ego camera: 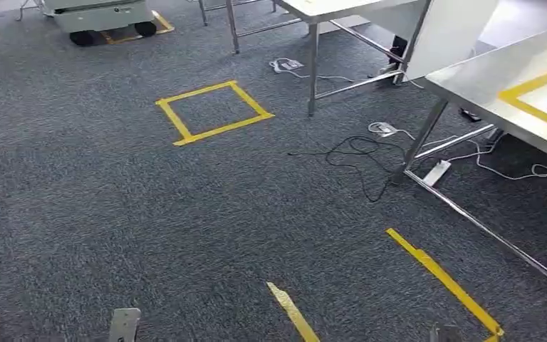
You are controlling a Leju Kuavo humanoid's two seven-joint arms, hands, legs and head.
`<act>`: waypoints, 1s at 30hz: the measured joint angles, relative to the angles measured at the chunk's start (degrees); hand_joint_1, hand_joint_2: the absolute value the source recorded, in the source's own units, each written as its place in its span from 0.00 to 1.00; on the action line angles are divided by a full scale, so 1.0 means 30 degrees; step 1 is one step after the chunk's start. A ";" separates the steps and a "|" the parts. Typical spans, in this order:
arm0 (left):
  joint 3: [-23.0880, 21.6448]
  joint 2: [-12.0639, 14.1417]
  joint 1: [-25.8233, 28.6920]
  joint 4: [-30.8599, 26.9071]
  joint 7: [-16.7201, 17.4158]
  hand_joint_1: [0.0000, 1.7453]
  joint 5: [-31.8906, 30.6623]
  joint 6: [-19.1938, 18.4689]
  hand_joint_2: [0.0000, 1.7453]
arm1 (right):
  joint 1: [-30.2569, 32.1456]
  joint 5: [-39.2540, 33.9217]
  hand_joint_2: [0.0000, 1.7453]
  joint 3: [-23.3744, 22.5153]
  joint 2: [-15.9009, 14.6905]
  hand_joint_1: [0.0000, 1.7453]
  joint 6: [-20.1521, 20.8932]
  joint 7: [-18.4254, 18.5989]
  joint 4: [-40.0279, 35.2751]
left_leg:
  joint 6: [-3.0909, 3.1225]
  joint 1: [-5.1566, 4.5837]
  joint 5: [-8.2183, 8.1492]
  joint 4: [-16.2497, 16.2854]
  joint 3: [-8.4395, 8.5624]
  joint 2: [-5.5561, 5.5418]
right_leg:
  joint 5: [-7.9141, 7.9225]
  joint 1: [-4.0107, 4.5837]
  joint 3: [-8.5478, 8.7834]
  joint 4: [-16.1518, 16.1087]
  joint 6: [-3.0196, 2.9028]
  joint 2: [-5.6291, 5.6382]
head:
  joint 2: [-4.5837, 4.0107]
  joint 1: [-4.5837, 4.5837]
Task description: Take the parts from the cabinet and place them on the table.
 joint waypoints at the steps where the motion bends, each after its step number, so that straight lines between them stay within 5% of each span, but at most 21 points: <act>1: 0.0000 0.0000 -0.0014 0.0000 0.0000 0.00 0.0000 -0.0007 0.00 | 0.0028 0.0000 0.00 -0.0036 -0.0007 0.00 0.0000 0.0007 0.0000 | -0.0069 0.0061 -0.0777 0.1897 -0.0876 0.0199 | -0.0023 0.0045 -0.0014 0.0002 -0.0030 -0.0407 | 0.0000 0.0000; 3: 0.0000 0.0000 0.0075 0.0000 0.0007 0.00 0.0000 -0.0007 0.00 | -0.0008 0.0000 0.00 -0.0080 -0.0014 0.00 0.0000 0.0001 0.0000 | -0.0117 0.0130 -0.0707 0.2754 -0.1218 0.0256 | -0.0059 0.0065 -0.0007 0.0005 -0.0043 -0.0972 | 0.0000 -0.0008; 5: 0.0007 0.0007 0.0078 0.0000 0.0000 0.00 0.0000 -0.0007 0.00 | -0.0057 0.0007 0.00 -0.0080 -0.0014 0.00 0.0000 0.0000 0.0000 | -0.0011 0.0125 0.0741 0.0410 0.0047 0.0435 | -0.0098 0.0070 0.0063 0.0005 0.0008 -0.1451 | 0.0000 -0.0015; 6: 0.0007 0.0007 0.0064 0.0000 0.0000 0.00 0.0000 -0.0007 0.00 | -0.0074 0.0007 0.00 -0.0080 -0.0014 0.00 0.0000 0.0000 0.0000 | 0.0099 0.0089 0.1521 -0.1409 0.1065 0.0853 | -0.0146 0.0071 0.0139 0.0005 0.0052 -0.1681 | 0.0000 -0.0015; 7: 0.0007 0.0007 0.0046 0.0000 0.0000 0.00 0.0000 -0.0007 0.00 | -0.0081 0.0008 0.00 -0.0080 -0.0015 0.00 0.0000 0.0000 0.0000 | 0.0217 0.0005 0.1722 -0.2587 0.1720 0.1696 | -0.0187 0.0091 0.0203 0.0004 0.0114 -0.1831 | 0.0000 -0.0008; 8: 0.0000 -0.0007 -0.0038 0.0000 0.0000 0.00 -0.0007 -0.0007 0.00 | -0.0068 0.0015 0.00 -0.0080 -0.0014 0.00 0.0000 0.0000 0.0000 | 0.0316 -0.0237 0.1437 -0.3127 0.1902 0.2020 | -0.0308 0.0257 0.0169 0.0101 0.0268 -0.2033 | 0.0000 -0.0065; 12: 0.0015 0.0008 0.0113 0.0000 -0.0007 0.00 0.0051 -0.0007 0.00 | -0.0152 0.0115 0.00 -0.0087 -0.0014 0.00 0.0007 -0.0036 -0.0021 | 0.0761 -0.0258 0.1558 -0.3215 0.1810 0.1174 | -0.0426 0.0209 0.0373 -0.0031 0.0634 -0.2877 | 0.0000 -0.0044; 14: 0.0029 0.0000 0.0135 0.0000 -0.0110 0.00 0.0117 -0.0007 0.00 | -0.0155 0.0241 0.00 -0.0095 -0.0073 0.00 -0.0007 -0.0102 -0.0036 | 0.0953 -0.0106 0.1655 -0.3311 0.1843 0.0845 | -0.1261 0.0133 -0.0149 0.1046 0.0710 -0.1190 | 0.0000 0.0131; 15: 0.0044 -0.0015 0.0129 0.0000 -0.0203 0.00 0.0204 -0.0036 0.00 | -0.0101 0.0313 0.00 -0.0109 -0.0073 0.00 -0.0028 -0.0095 -0.0036 | 0.1035 -0.0108 0.1687 -0.3304 0.1805 0.0551 | -0.2157 0.0118 -0.1011 0.2859 0.0714 -0.0560 | 0.0000 0.0225; 17: 0.0088 0.0022 0.0326 0.0000 -0.0313 0.00 0.0453 -0.0395 0.00 | 0.0111 0.0598 0.00 -0.0263 -0.0073 0.00 -0.0117 -0.0131 -0.0168 | 0.1082 -0.0149 0.1677 -0.3294 0.1804 -0.0012 | -0.3117 0.0192 -0.2523 0.5734 0.0691 -0.0225 | 0.0000 0.0240; 19: 0.0124 0.0161 0.0689 0.0000 -0.0313 0.00 0.0743 -0.0995 0.00 | 0.0250 0.0938 0.00 -0.0452 0.0121 0.00 -0.0305 -0.0268 -0.0385 | 0.1099 -0.0181 0.1663 -0.3289 0.1868 -0.0510 | -0.2342 0.0242 -0.2792 0.5652 0.0567 -0.0166 | 0.0000 0.0226; 21: 0.0139 0.0336 0.1143 -0.0007 -0.0313 0.00 0.0838 -0.1327 0.00 | 0.0300 0.1071 0.00 -0.0568 0.0335 0.00 -0.0459 -0.0474 -0.0714 | 0.1069 -0.0201 0.1639 -0.3282 0.1961 -0.1069 | -0.0371 0.0268 -0.1651 0.2702 0.0336 0.0159 | 0.0000 0.0226; 22: 0.0153 0.0408 0.1268 -0.0007 -0.0313 0.00 0.0845 -0.1443 0.00 | 0.0294 0.1093 0.00 -0.0619 0.0569 0.00 -0.0561 -0.0503 -0.0816 | 0.1048 -0.0183 0.1627 -0.3284 0.1976 -0.1280 | 0.0427 0.0271 -0.1013 0.1150 0.0199 0.0821 | 0.0000 0.0240; 23: 0.0168 0.0452 0.1314 -0.0007 -0.0313 0.00 0.0860 -0.1531 0.00 | 0.0293 0.1166 0.00 -0.0678 0.0612 0.00 -0.0590 -0.0517 -0.0889 | 0.0993 -0.0217 0.1616 -0.3263 0.1911 -0.1453 | 0.0285 0.0217 -0.0717 0.0540 0.0033 0.1670 | 0.0000 0.0196; 28: 0.0190 0.0969 0.1638 -0.0029 -0.0321 0.00 0.0991 -0.1938 0.00 | 0.0266 0.1588 0.00 -0.0932 0.1531 0.00 -0.0998 -0.0882 -0.1144 | 0.0375 -0.0031 0.1774 -0.3288 0.1620 -0.2462 | 0.0282 0.0218 -0.0199 -0.0265 -0.0084 0.0905 | 0.0000 0.0240; 30: 0.0197 0.1173 0.1615 -0.0036 -0.0335 0.00 0.0801 -0.2084 0.00 | 0.0321 0.1581 0.00 -0.1035 0.1888 0.00 -0.1012 -0.0940 -0.1494 | 0.0199 -0.0054 0.0839 -0.2063 0.1099 -0.0677 | 0.0363 0.0190 0.0068 -0.0535 -0.0247 0.0343 | 0.0000 0.0101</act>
